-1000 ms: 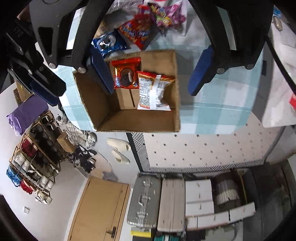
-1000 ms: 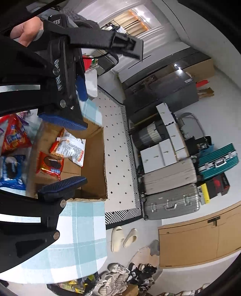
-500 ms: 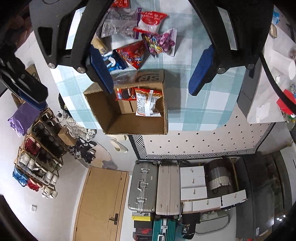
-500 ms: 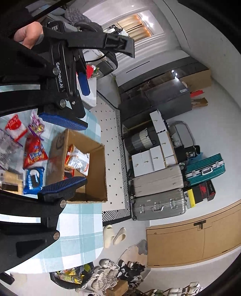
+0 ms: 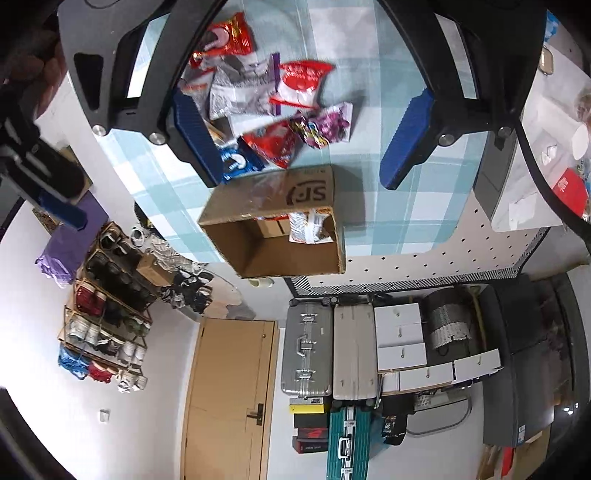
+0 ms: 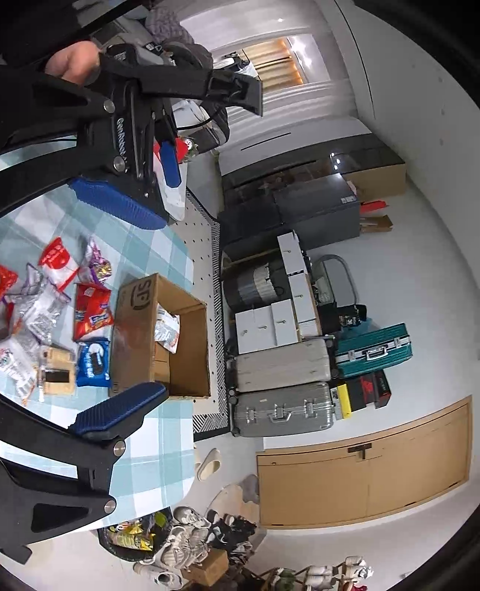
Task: Organize snacks
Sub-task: 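Withdraw both grippers from the box back toward the snack pile, then grasp the red Oreo packet with the right gripper while the left approaches a red packet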
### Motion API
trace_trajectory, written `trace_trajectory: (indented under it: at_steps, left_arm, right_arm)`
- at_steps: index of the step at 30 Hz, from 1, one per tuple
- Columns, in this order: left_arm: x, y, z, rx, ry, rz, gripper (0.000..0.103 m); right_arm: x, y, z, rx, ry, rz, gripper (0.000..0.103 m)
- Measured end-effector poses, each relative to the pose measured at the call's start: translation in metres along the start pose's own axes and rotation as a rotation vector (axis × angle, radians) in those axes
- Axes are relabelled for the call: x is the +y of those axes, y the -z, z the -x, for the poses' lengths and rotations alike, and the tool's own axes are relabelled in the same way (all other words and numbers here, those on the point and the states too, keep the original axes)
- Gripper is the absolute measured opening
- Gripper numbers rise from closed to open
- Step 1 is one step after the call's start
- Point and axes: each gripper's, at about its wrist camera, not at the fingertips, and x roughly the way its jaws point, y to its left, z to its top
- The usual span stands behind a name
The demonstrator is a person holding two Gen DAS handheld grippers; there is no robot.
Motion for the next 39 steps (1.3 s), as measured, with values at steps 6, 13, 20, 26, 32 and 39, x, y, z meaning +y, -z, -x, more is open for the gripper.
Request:
trace_trajectory:
  at_steps: [6, 13, 20, 26, 32, 39]
  left_arm:
    - [-0.001, 0.028, 0.017, -0.041, 0.023, 0.010, 0.103]
    - [0.006, 0.067, 0.008, -0.014, 0.031, 0.025, 0.103]
    - [0.000, 0.106, -0.007, 0.020, 0.025, 0.006, 0.103]
    - [0.007, 0.135, -0.019, 0.008, 0.000, 0.037, 0.103]
    - [0.021, 0.151, -0.029, 0.047, 0.000, 0.092, 0.103]
    - [0.024, 0.152, -0.030, 0.034, -0.026, 0.101, 0.103]
  right_arm:
    - [-0.001, 0.028, 0.011, 0.019, -0.027, -0.021, 0.100]
    - [-0.012, 0.065, 0.020, 0.036, -0.025, -0.087, 0.103]
    - [-0.020, 0.100, 0.013, 0.080, 0.011, -0.092, 0.103]
    - [-0.023, 0.132, 0.013, 0.109, 0.018, -0.117, 0.103]
    - [-0.022, 0.158, 0.005, 0.193, 0.001, -0.122, 0.103]
    - [-0.012, 0.172, -0.009, 0.253, -0.016, -0.119, 0.103]
